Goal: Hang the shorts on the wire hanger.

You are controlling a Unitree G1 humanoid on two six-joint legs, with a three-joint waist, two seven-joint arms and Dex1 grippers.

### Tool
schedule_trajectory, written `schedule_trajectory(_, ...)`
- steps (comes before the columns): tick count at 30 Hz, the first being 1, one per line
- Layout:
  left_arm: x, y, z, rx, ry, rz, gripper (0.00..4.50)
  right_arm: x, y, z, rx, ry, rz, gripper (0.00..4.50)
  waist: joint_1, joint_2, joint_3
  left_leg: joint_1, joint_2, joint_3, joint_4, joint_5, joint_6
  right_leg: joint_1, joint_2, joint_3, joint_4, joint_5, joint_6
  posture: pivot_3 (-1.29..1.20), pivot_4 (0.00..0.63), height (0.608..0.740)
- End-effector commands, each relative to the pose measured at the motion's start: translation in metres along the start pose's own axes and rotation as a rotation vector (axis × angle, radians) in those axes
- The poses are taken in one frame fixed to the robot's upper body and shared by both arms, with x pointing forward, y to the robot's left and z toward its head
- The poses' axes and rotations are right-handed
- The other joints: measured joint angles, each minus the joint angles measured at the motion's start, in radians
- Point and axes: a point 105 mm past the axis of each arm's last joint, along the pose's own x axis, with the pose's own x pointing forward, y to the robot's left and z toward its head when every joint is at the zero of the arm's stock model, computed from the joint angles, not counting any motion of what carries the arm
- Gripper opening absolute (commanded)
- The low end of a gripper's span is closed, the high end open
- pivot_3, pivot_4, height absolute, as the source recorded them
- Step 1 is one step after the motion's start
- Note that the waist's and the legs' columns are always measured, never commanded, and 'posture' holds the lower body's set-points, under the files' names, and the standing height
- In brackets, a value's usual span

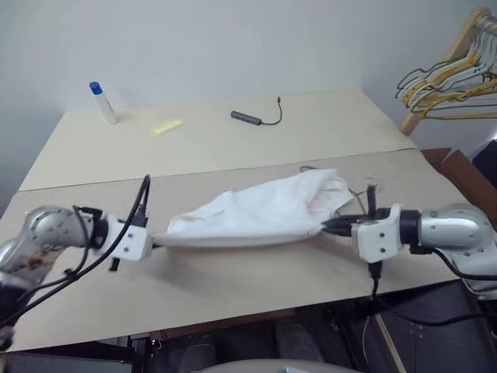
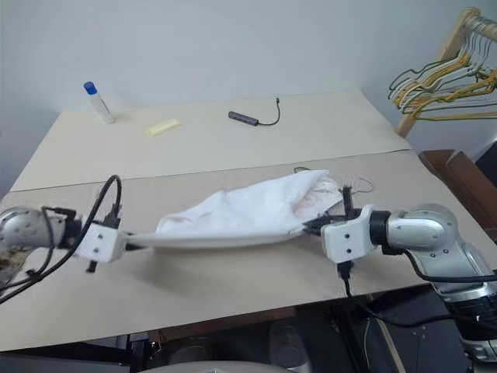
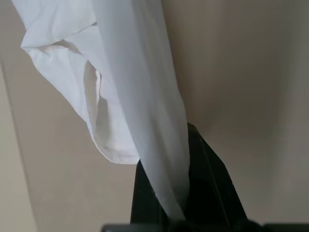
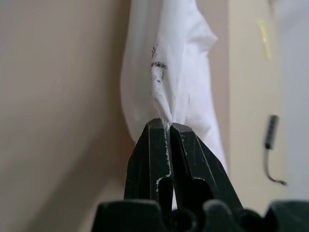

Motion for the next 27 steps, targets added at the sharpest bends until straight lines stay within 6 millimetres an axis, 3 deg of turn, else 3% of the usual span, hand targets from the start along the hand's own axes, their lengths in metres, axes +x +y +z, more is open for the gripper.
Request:
schedule_trajectory(1,-0.013,0.021,0.014,-0.015,-0.041,0.122,0.03,-0.009,-0.022,0.004,0.006,-0.038,-0.029,0.0,0.013,0.001,0.0,0.002,0.0,0.0,0.0,0.0,0.0,0.002,0.0,0.0,0.0,0.0,0.0,-0.14,0.0,0.74)
schedule_trajectory(4,-0.014,0.07,0.024,-0.094,-0.124,0.384,0.03,-0.008,-0.083,-0.015,-0.011,0.015,-0.264,0.0,0.028,0.003,0.003,0.014,-0.001,0.001,0.0,0.0,0.0,0.014,0.001,-0.001,-0.001,-0.003,0.005,-0.14,0.0,0.74)
schedule_trajectory(8,-0.035,0.154,0.033,-0.218,-0.203,0.765,0.03,-0.019,-0.19,-0.023,-0.082,0.104,-0.702,0.0,0.036,0.002,0.002,0.02,0.001,0.001,0.0,0.001,0.0,0.016,0.007,-0.004,0.0,-0.004,0.006,-0.14,0.0,0.74)
schedule_trajectory(11,-0.076,0.22,0.036,-0.214,-0.174,1.135,0.03,-0.047,-0.263,-0.007,-0.128,0.121,-1.122,0.0,0.025,0.002,0.001,0.007,0.001,-0.005,-0.001,0.003,-0.005,0.003,0.008,-0.002,0.003,0.002,-0.004,-0.14,0.0,0.74)
schedule_trajectory(14,-0.131,0.265,0.044,-0.141,-0.101,1.561,0.03,-0.082,-0.297,0.02,-0.185,0.047,-1.477,0.0,0.004,0.001,0.0,-0.019,-0.006,-0.007,0.0,0.015,-0.024,-0.025,0.0,0.0,0.017,0.002,-0.004,-0.13,0.0,0.74)
schedule_trajectory(16,-0.164,0.276,0.059,-0.01,-0.085,1.784,0.03,-0.1,-0.302,0.032,-0.213,-0.032,-1.627,0.0,-0.006,0.0,-0.001,-0.025,-0.009,-0.007,0.0,0.015,-0.025,-0.031,-0.004,0.0,0.017,0.003,-0.002,-0.13,0.0,0.74)
schedule_trajectory(19,-0.173,0.275,0.076,0.14,-0.141,1.832,0.03,-0.095,-0.288,0.029,-0.275,-0.073,-1.615,0.0,-0.025,0.0,-0.001,-0.03,-0.013,-0.006,0.0,0.013,-0.021,-0.037,-0.007,0.002,0.017,0.004,0.0,-0.14,0.0,0.74)
schedule_trajectory(22,-0.142,0.259,0.077,0.19,-0.211,1.64,0.03,-0.068,-0.259,0.008,-0.324,-0.056,-1.433,0.0,-0.032,0.0,-0.003,-0.03,-0.017,-0.006,0.0,0.012,-0.018,-0.035,-0.01,0.002,0.016,0.004,0.003,-0.14,0.0,0.74)
schedule_trajectory(27,-0.063,0.175,0.067,0.196,-0.268,0.997,0.03,-0.018,-0.179,-0.025,-0.354,-0.065,-1.026,0.0,-0.058,0.001,-0.003,-0.026,-0.019,-0.006,0.0,0.011,-0.008,-0.029,-0.012,0.004,0.015,0.003,0.006,-0.14,0.0,0.74)
